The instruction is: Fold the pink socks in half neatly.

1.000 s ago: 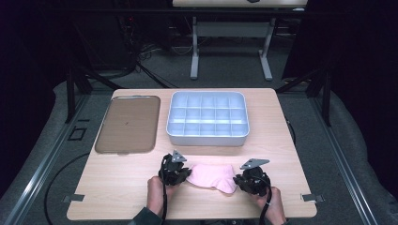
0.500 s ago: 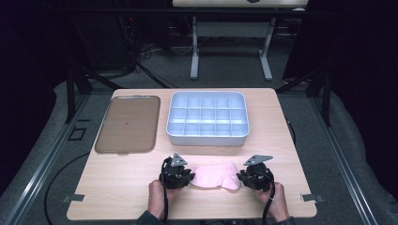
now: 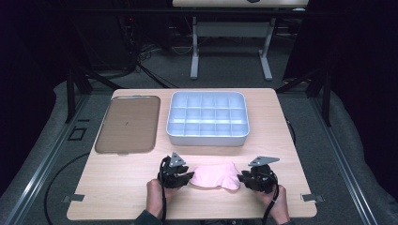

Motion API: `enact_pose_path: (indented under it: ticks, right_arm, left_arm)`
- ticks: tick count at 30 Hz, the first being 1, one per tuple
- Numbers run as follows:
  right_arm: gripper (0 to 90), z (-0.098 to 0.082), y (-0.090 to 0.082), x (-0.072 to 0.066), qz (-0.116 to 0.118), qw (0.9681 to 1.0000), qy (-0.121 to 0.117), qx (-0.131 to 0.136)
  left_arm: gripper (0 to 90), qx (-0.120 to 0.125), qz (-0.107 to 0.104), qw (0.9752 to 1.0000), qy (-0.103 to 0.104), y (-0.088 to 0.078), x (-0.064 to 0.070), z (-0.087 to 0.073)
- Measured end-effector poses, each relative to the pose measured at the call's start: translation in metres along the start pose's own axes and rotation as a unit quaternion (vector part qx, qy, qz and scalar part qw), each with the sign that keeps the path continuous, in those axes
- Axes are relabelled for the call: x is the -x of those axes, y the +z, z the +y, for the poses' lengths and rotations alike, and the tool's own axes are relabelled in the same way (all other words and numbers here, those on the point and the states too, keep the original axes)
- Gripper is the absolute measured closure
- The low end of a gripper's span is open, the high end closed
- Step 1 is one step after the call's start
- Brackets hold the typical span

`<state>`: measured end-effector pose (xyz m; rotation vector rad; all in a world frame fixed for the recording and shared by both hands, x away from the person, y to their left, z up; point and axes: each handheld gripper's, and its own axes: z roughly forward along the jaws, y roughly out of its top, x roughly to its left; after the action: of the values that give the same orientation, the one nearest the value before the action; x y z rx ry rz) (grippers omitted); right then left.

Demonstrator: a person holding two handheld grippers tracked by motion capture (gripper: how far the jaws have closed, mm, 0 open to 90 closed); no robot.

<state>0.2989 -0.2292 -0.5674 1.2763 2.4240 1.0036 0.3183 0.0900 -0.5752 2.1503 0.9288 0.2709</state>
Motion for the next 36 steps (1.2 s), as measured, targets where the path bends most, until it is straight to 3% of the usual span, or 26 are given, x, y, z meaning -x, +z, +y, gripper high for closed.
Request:
enact_pose_path:
  ticks: [5, 11, 21, 36]
  right_arm:
    - [80.1, -0.002, 0.004, -0.002, -0.011, 0.9999, -0.003, -0.008]
    - [83.6, -0.002, 0.005, -0.002, -0.016, 0.9999, -0.002, -0.003]
    - [84.1, 0.000, -0.001, -0.002, -0.016, 0.9999, -0.004, 0.003]
    - [83.6, 0.006, -0.008, -0.009, -0.022, 0.9996, -0.018, 0.002]
  left_arm:
    - [72.4, 0.010, -0.006, 0.9999, -0.005, 0.003, -0.004, -0.004]
    - [79.9, 0.026, -0.010, 0.9996, -0.005, 0.004, -0.005, -0.008]
    - [83.2, 0.044, -0.022, 0.9986, -0.019, 0.005, -0.008, -0.014]
    - [83.2, 0.045, -0.011, 0.9989, -0.008, 0.005, -0.003, -0.014]
